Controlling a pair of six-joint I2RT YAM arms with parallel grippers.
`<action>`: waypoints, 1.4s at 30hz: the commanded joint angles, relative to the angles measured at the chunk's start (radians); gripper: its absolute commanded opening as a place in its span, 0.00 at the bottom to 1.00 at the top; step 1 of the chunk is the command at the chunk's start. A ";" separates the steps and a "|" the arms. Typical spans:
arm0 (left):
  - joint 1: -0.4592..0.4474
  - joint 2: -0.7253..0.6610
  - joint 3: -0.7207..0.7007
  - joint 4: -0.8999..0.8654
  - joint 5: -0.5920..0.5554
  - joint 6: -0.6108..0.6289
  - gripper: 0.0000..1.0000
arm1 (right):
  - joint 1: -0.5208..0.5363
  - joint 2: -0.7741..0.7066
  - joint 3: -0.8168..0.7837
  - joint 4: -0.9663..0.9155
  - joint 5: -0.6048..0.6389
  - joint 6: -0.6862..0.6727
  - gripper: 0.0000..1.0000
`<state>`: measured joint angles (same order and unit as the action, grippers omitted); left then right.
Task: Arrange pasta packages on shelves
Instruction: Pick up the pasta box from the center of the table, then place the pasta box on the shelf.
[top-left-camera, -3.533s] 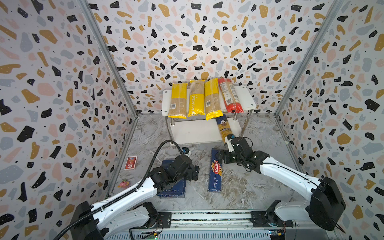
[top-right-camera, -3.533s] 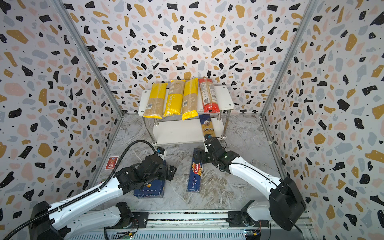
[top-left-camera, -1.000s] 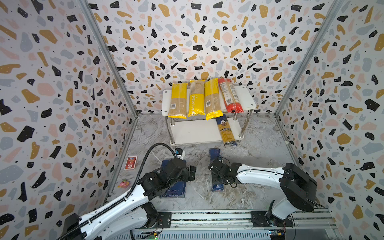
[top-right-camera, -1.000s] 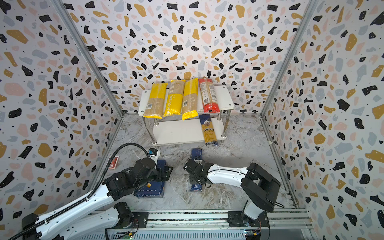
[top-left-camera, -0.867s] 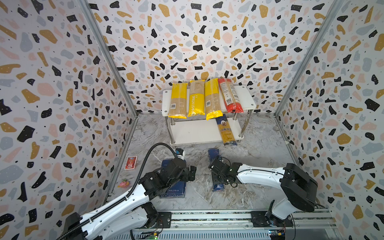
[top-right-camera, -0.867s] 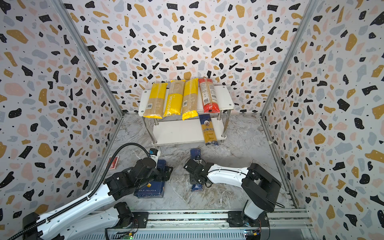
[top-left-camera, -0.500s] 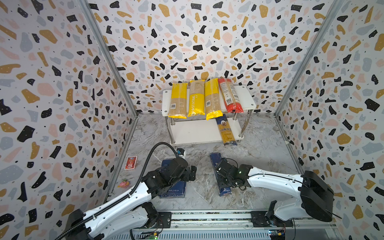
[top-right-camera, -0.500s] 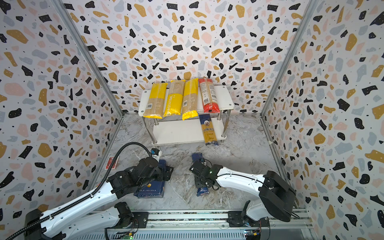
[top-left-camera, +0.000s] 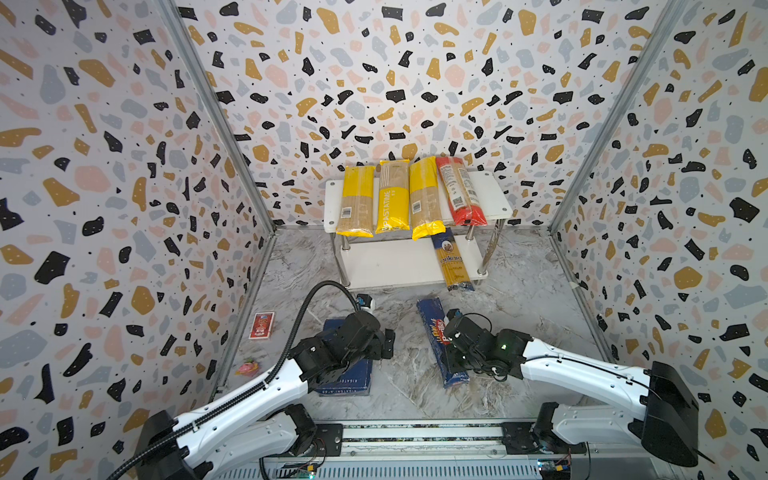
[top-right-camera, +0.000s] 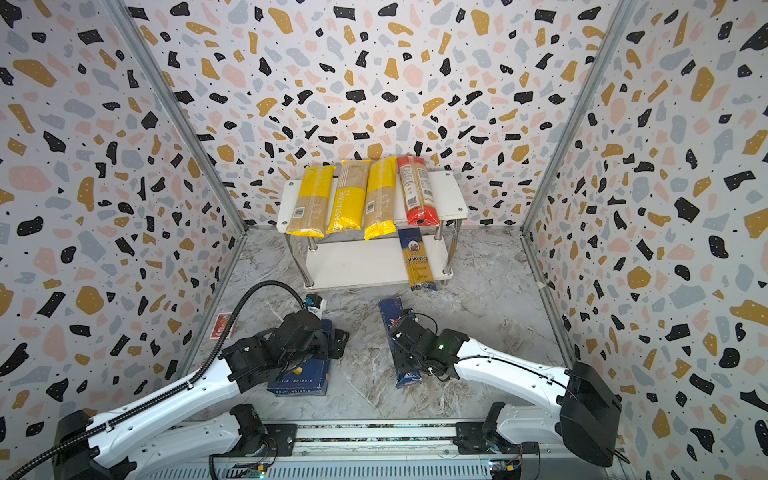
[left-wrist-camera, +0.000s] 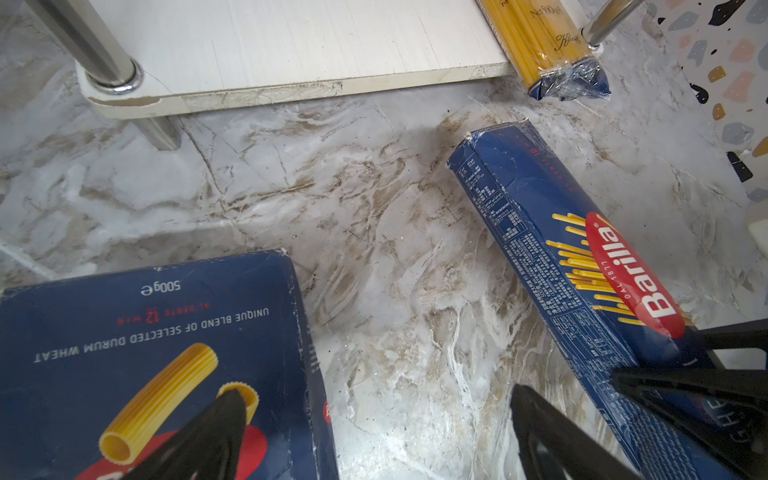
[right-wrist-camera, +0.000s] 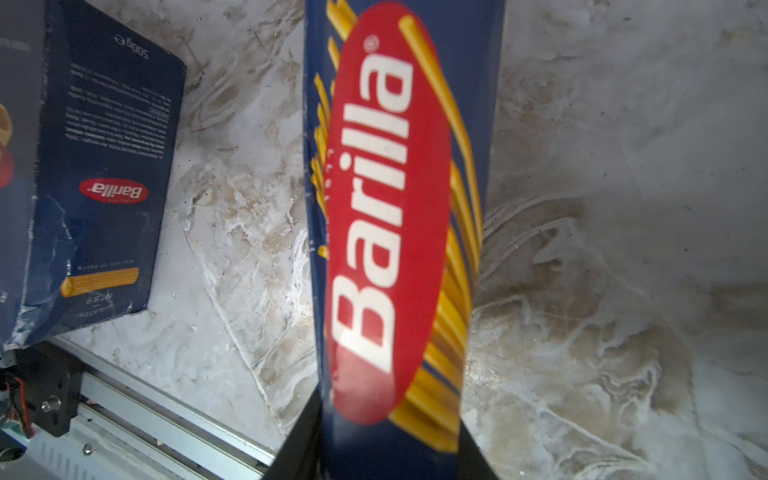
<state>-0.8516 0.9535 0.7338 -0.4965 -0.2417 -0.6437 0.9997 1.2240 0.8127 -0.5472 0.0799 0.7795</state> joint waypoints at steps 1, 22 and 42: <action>0.005 0.010 0.049 0.004 -0.025 0.006 0.99 | -0.015 -0.043 0.066 0.081 0.020 -0.037 0.33; 0.006 0.002 0.098 -0.037 -0.045 0.013 0.99 | -0.188 -0.083 0.077 0.182 -0.121 -0.120 0.32; 0.005 0.012 0.093 -0.038 -0.044 0.026 0.99 | -0.345 0.075 0.196 0.303 -0.230 -0.217 0.31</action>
<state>-0.8516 0.9443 0.8009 -0.5327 -0.2825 -0.6399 0.6804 1.3247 0.9398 -0.3836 -0.1272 0.6071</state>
